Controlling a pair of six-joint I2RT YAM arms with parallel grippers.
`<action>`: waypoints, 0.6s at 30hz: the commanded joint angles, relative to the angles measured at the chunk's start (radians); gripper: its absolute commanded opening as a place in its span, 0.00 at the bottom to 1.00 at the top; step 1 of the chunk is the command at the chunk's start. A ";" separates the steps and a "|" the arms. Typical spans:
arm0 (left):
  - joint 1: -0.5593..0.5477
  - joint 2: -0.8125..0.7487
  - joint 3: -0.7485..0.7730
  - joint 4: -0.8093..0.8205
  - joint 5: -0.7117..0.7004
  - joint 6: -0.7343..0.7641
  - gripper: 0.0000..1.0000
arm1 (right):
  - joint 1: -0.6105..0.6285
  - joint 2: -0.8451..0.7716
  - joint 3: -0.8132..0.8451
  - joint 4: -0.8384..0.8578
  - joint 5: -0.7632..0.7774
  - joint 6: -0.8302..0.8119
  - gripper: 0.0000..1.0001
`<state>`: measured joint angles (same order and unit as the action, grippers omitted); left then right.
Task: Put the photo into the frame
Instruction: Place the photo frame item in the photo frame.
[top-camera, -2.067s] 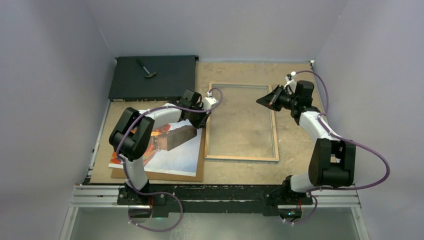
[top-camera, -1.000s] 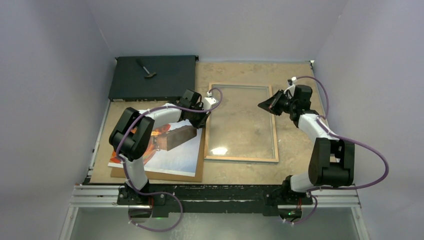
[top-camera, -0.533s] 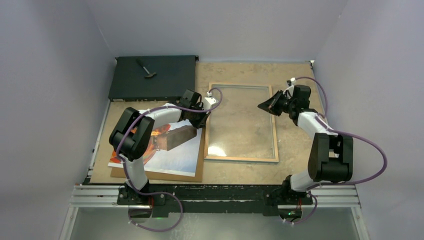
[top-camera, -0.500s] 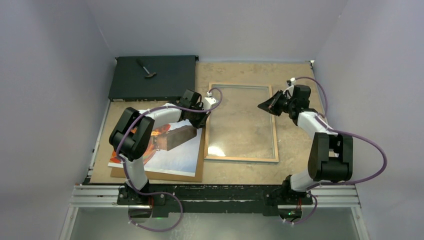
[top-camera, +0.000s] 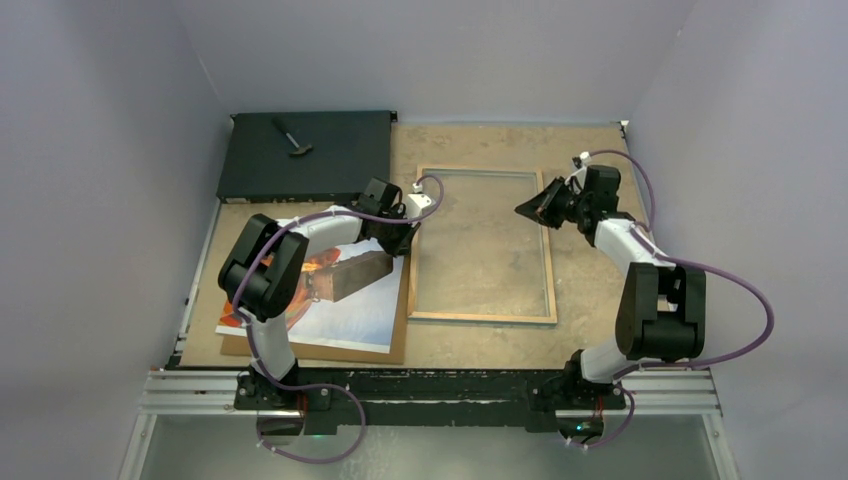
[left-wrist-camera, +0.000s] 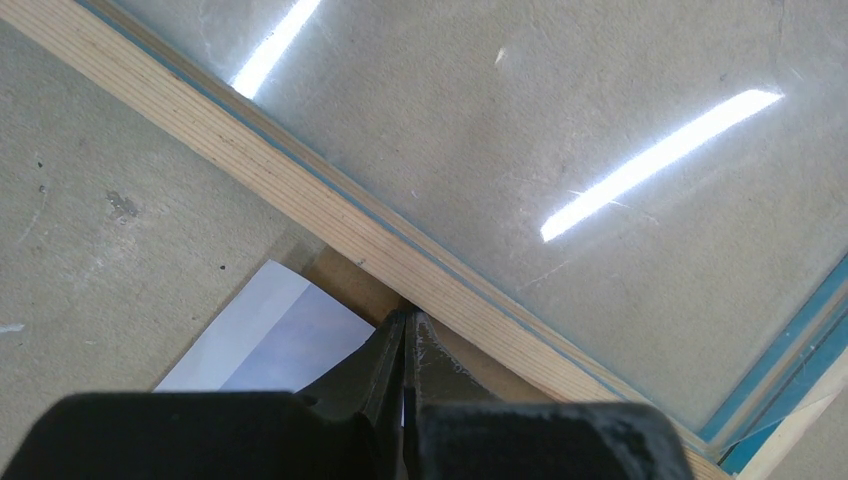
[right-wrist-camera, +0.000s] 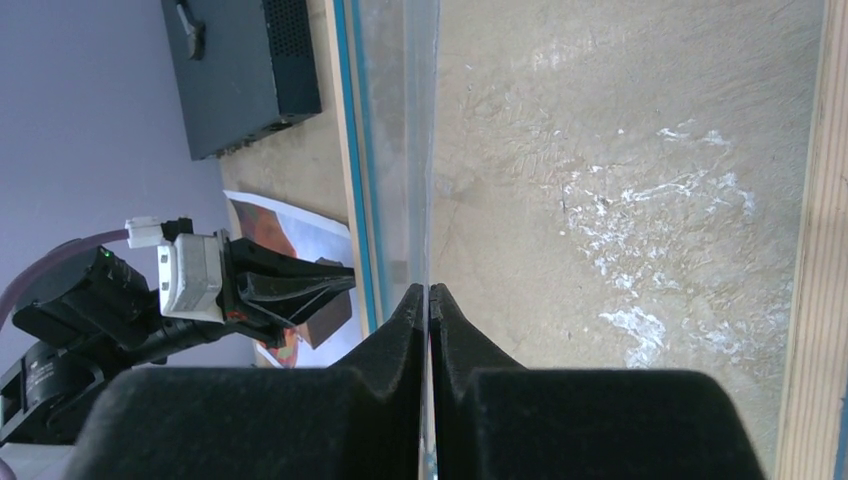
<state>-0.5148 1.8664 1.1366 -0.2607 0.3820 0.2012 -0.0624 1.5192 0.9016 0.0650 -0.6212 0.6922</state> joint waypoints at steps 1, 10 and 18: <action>0.004 0.024 0.017 -0.026 0.019 -0.002 0.00 | 0.030 0.013 0.047 -0.028 -0.002 -0.023 0.10; 0.012 0.020 0.013 -0.027 0.021 -0.002 0.00 | 0.092 0.012 0.148 -0.200 0.188 -0.129 0.66; 0.019 0.014 0.000 -0.016 0.028 -0.004 0.00 | 0.198 0.071 0.258 -0.304 0.350 -0.196 0.82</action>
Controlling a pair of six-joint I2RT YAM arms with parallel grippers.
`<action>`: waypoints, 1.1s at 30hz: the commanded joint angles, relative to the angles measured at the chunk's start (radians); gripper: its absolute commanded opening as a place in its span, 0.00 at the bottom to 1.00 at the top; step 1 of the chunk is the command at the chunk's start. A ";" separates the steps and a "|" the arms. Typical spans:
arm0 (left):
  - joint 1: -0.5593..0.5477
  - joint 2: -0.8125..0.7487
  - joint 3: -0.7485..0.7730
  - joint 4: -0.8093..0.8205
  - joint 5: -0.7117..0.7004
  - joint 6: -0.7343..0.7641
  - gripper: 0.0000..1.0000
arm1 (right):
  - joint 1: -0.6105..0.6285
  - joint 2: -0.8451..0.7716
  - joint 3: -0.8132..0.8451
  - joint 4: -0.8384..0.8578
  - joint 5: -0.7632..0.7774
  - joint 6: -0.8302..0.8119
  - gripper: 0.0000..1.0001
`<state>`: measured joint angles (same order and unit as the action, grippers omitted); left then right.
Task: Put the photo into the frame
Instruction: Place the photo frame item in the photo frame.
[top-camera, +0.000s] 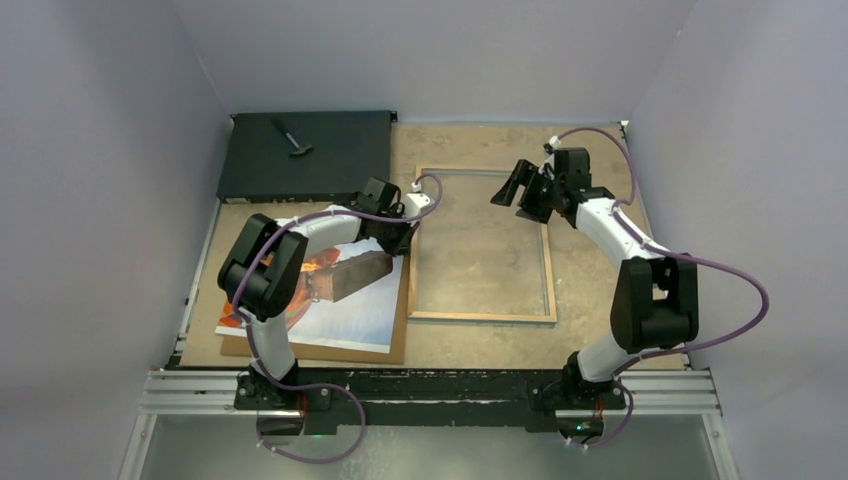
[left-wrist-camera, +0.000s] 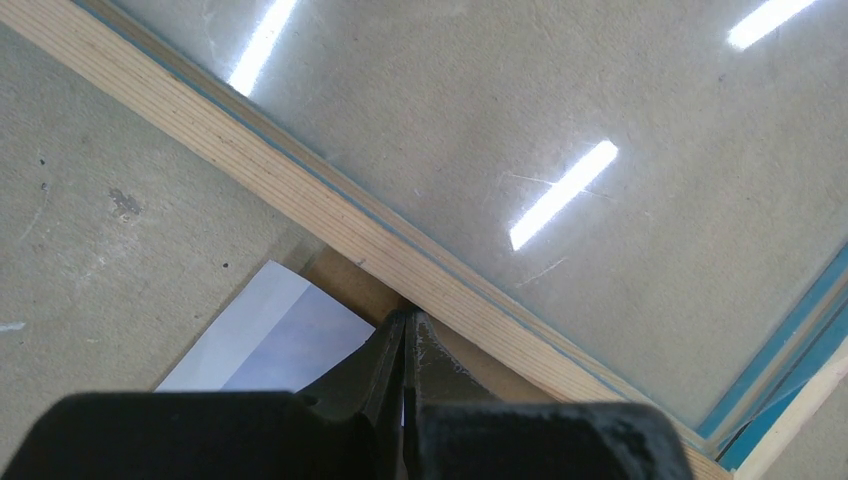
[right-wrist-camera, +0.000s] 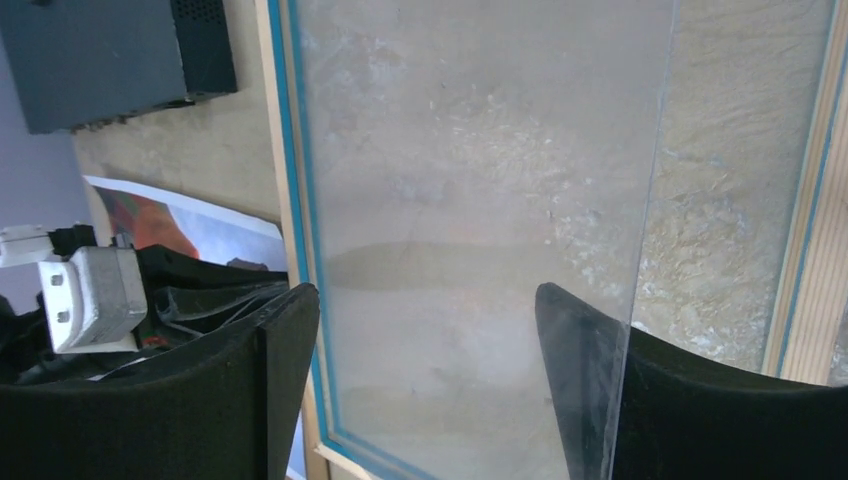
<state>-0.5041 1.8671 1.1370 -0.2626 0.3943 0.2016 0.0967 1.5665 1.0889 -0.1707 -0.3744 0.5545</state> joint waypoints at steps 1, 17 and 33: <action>0.010 0.012 -0.002 -0.014 0.016 -0.005 0.00 | 0.046 0.030 0.077 -0.078 0.118 -0.065 0.85; 0.022 0.011 -0.012 -0.006 0.026 -0.007 0.00 | 0.129 0.044 0.134 -0.156 0.318 -0.131 0.99; 0.026 0.007 -0.016 -0.007 0.029 -0.008 0.00 | 0.230 0.093 0.199 -0.235 0.517 -0.161 0.99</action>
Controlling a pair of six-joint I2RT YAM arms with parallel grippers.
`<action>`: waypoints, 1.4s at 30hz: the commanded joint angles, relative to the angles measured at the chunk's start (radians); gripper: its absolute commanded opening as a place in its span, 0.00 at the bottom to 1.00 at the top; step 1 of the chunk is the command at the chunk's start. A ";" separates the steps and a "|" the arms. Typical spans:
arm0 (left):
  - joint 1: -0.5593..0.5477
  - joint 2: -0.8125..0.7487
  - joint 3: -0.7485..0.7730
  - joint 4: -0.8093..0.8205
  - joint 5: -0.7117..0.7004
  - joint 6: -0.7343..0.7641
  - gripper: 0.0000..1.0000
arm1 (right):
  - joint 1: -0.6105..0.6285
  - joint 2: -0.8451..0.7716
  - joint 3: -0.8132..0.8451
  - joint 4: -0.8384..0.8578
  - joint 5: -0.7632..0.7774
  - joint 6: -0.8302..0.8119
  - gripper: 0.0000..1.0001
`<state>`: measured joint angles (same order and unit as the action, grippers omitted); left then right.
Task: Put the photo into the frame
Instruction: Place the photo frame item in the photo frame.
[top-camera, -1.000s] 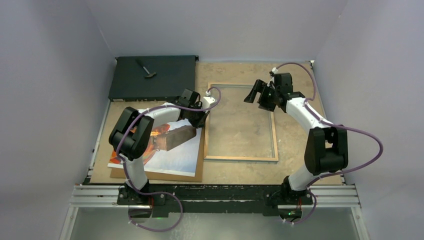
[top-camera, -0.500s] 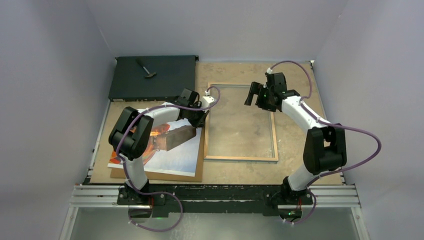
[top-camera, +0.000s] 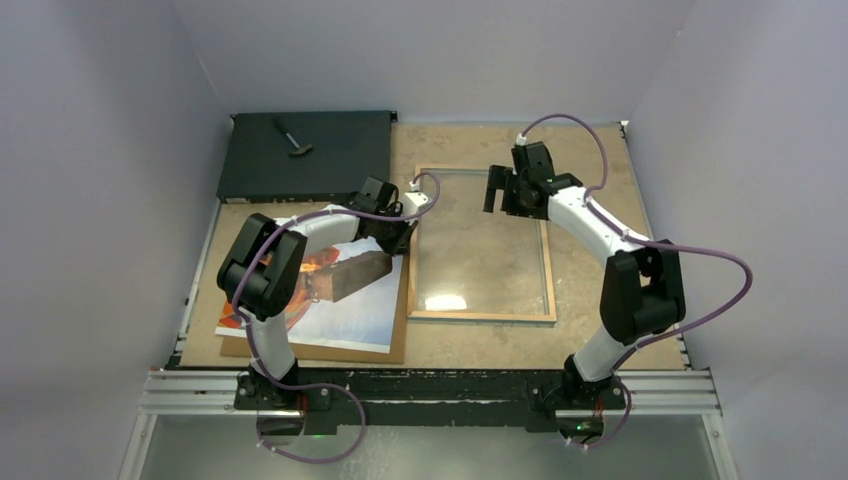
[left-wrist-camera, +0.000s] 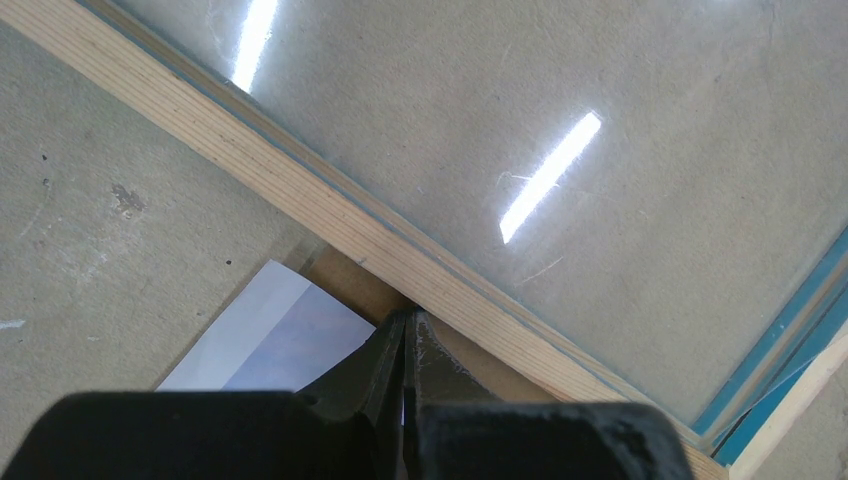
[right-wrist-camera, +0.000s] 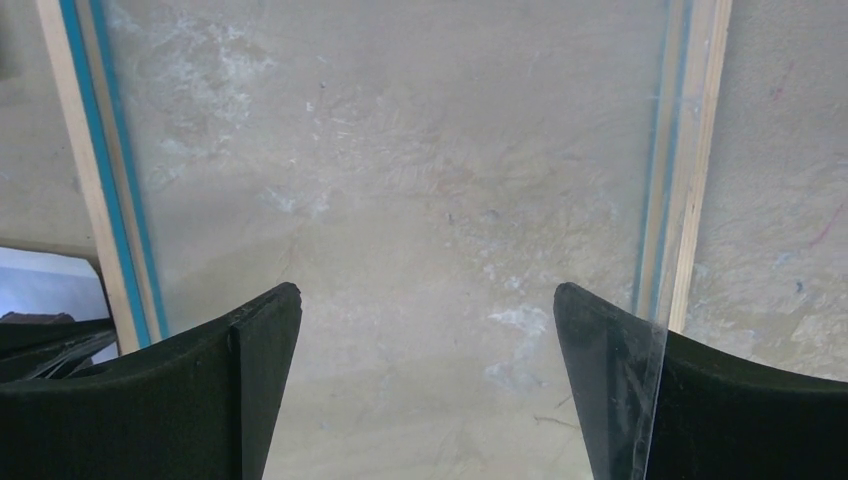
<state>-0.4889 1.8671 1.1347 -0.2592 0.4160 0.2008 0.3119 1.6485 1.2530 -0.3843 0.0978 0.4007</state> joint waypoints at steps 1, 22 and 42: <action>0.011 0.007 -0.013 -0.012 0.008 -0.005 0.00 | 0.015 0.014 0.036 -0.026 0.055 -0.007 0.99; 0.023 -0.003 -0.022 -0.018 0.012 -0.001 0.00 | -0.042 -0.027 -0.015 0.004 0.045 -0.012 0.99; 0.025 0.003 -0.006 -0.029 0.014 -0.001 0.00 | -0.105 0.001 -0.068 0.045 -0.053 -0.018 0.99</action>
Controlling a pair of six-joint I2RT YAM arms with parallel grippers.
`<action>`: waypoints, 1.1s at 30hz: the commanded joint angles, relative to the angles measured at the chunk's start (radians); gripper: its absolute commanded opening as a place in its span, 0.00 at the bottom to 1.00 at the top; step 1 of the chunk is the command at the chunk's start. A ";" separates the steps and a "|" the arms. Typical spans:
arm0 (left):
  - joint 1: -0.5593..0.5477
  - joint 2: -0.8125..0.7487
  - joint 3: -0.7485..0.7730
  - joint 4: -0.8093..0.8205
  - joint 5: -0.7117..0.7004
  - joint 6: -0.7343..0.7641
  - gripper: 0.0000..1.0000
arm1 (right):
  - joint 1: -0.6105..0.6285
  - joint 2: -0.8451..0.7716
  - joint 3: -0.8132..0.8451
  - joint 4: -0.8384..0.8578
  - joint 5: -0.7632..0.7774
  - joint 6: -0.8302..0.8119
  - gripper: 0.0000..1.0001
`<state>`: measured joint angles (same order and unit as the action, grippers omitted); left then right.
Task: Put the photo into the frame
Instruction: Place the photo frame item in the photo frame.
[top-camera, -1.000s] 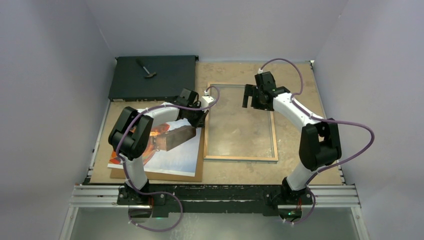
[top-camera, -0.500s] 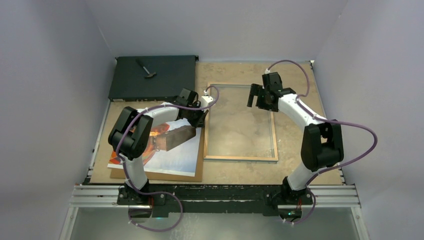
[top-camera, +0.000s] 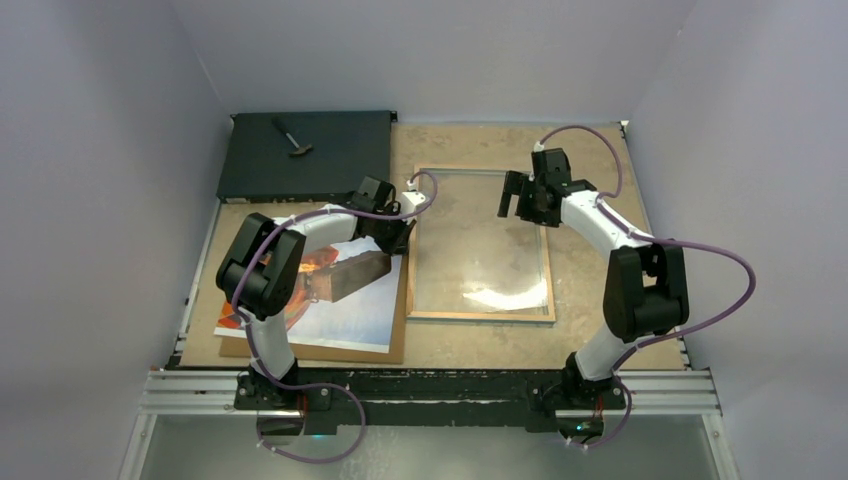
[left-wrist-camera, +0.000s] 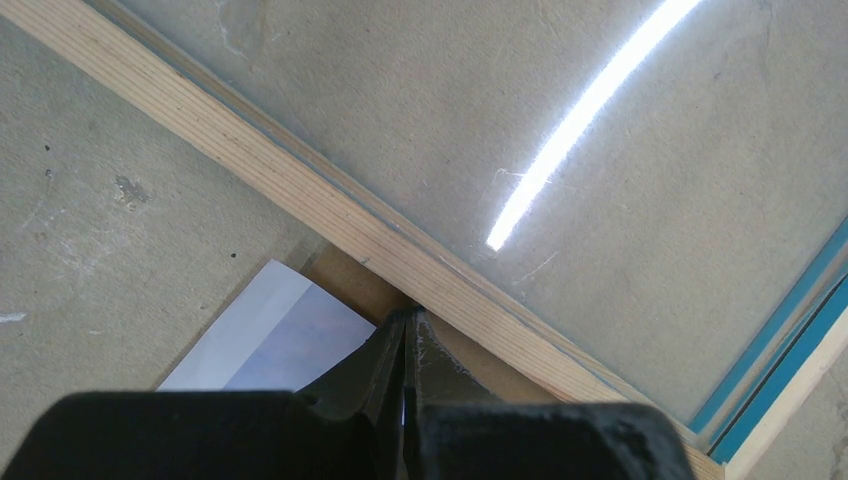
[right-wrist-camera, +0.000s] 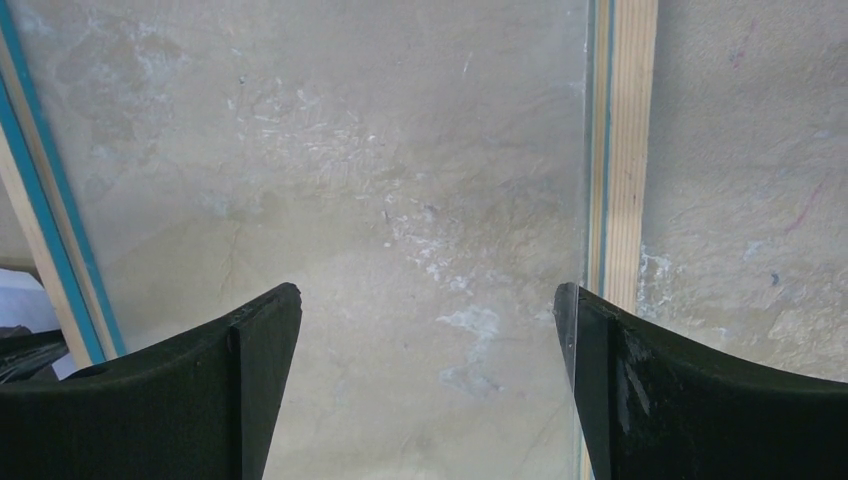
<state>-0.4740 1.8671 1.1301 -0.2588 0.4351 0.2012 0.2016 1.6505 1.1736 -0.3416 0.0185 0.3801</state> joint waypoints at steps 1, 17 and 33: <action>0.011 0.003 0.002 -0.030 -0.004 -0.002 0.00 | 0.004 -0.001 0.011 0.004 0.044 0.010 0.99; 0.011 0.008 0.005 -0.033 -0.004 -0.005 0.00 | -0.008 0.056 -0.022 0.049 0.050 0.029 0.99; 0.011 0.006 -0.006 -0.032 -0.002 -0.003 0.00 | -0.019 0.090 -0.020 0.077 0.097 0.016 0.99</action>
<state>-0.4721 1.8671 1.1305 -0.2604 0.4385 0.2008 0.1886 1.7332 1.1534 -0.2878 0.0879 0.3927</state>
